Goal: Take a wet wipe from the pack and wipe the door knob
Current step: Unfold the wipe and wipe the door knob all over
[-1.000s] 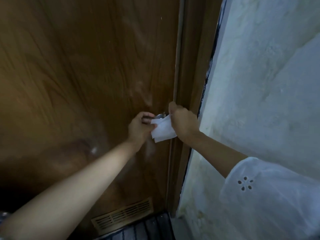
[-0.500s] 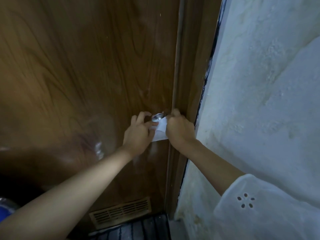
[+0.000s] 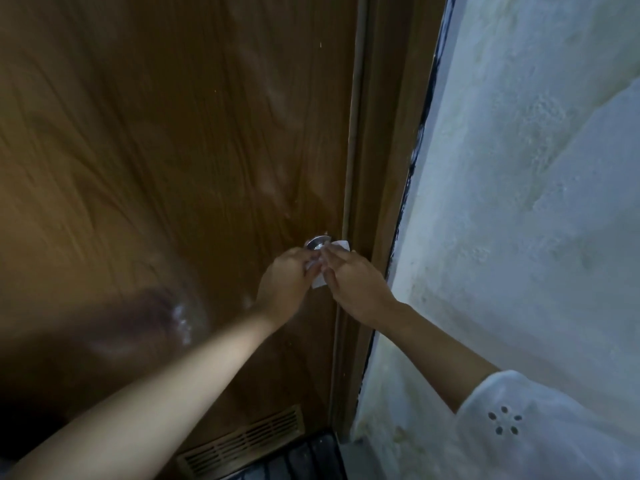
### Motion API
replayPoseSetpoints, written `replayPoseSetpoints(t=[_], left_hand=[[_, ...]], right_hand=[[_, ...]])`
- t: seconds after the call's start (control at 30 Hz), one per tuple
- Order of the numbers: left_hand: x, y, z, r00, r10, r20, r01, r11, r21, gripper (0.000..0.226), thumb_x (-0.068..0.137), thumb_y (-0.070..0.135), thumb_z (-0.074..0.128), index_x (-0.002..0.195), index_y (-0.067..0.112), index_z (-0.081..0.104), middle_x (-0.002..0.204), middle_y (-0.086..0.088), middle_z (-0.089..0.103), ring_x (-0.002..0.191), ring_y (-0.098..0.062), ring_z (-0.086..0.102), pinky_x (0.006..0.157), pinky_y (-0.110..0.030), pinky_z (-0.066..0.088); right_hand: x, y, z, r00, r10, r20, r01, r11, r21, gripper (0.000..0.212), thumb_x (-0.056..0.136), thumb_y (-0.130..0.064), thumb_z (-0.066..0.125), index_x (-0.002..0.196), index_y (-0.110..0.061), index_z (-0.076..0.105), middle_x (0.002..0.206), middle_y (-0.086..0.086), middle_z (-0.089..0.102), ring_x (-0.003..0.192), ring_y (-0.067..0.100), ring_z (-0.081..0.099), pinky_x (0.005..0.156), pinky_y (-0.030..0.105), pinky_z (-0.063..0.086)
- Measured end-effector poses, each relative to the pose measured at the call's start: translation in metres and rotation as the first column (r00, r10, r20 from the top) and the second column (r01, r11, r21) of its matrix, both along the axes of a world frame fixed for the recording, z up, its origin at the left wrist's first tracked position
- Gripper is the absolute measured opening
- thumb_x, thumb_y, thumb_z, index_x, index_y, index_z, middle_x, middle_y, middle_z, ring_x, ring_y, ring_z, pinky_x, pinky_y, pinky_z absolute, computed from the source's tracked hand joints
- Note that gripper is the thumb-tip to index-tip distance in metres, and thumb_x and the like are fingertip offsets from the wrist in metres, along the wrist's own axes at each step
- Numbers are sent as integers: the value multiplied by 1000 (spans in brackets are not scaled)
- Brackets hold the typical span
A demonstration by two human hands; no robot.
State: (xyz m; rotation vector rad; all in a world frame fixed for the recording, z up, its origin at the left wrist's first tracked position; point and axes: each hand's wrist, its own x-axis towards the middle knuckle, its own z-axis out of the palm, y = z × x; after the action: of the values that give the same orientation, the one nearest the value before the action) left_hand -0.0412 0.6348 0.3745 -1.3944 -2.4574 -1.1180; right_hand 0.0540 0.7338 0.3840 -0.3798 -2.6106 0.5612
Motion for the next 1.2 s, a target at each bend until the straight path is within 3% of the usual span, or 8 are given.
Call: replayPoseSetpoints(t=[0.2, 0.57, 0.7, 0.73, 0.8, 0.87, 0.93, 1.2], left_hand=[[0, -6, -6, 985, -2, -172, 3, 1000, 7, 27, 87, 27, 57, 112, 22, 64, 107, 0, 70, 91, -11, 58, 65, -3, 22], [6, -4, -11, 999, 4, -46, -1, 998, 68, 32, 91, 30, 50, 120, 21, 59, 118, 0, 66, 104, -10, 61, 77, -4, 30], [2, 2, -8, 998, 63, 3, -63, 997, 33, 29, 92, 25, 50, 117, 17, 62, 116, -3, 67, 103, -15, 61, 68, -2, 35], [1, 2, -9, 997, 76, 28, -77, 997, 8, 28, 92, 23, 50, 115, 15, 63, 115, -5, 67, 103, -16, 61, 69, -6, 36], [0, -5, -15, 996, 87, 20, -87, 996, 10, 26, 89, 23, 55, 112, 17, 65, 111, -4, 68, 98, -17, 63, 73, -16, 37], [1, -12, -18, 995, 93, -31, -92, 996, 15, 28, 87, 26, 57, 114, 22, 63, 114, 1, 68, 100, -15, 63, 74, -16, 34], [1, -15, -22, 988, 100, -118, -101, 995, -6, 31, 88, 28, 56, 119, 26, 60, 119, 5, 65, 106, -14, 58, 73, -16, 31], [-10, -8, -15, 936, 25, -352, -75, 989, -130, 31, 92, 27, 44, 120, 24, 57, 118, 3, 64, 93, -20, 51, 73, -27, 29]], right_hand=[[6, -1, -17, 997, -38, -69, 37, 999, -19, 40, 96, -23, 45, 132, -7, 47, 137, 11, 52, 126, 22, 50, 105, 22, 32], [14, -6, -16, 991, 3, -136, 27, 974, 224, 33, 90, -21, 52, 116, -4, 62, 116, 16, 67, 108, 28, 64, 96, 35, 45], [0, -7, 1, 958, -272, -91, 281, 952, 120, 34, 96, -27, 42, 120, -9, 59, 119, 11, 66, 111, 24, 62, 98, 28, 44], [-7, -15, 12, 979, 159, -128, -157, 987, 23, 35, 96, -25, 43, 122, -6, 57, 116, 14, 66, 110, 25, 61, 101, 25, 40], [-17, -20, -2, 722, 686, -93, -690, 723, -26, 39, 95, -21, 46, 126, 2, 52, 112, 18, 65, 115, 17, 56, 106, 17, 30], [-2, -12, 1, 961, 274, 21, -275, 961, 29, 46, 93, -32, 47, 130, -5, 50, 130, 16, 58, 129, 9, 45, 110, 20, 26], [8, 0, -15, 1000, -12, 5, 11, 980, 196, 49, 92, -38, 45, 131, -10, 49, 137, 10, 52, 131, 19, 45, 111, 31, 29], [-5, -8, -15, 982, -65, -176, 15, 962, -272, 34, 96, -23, 44, 123, -6, 56, 125, 13, 62, 119, 23, 55, 103, 27, 38]])
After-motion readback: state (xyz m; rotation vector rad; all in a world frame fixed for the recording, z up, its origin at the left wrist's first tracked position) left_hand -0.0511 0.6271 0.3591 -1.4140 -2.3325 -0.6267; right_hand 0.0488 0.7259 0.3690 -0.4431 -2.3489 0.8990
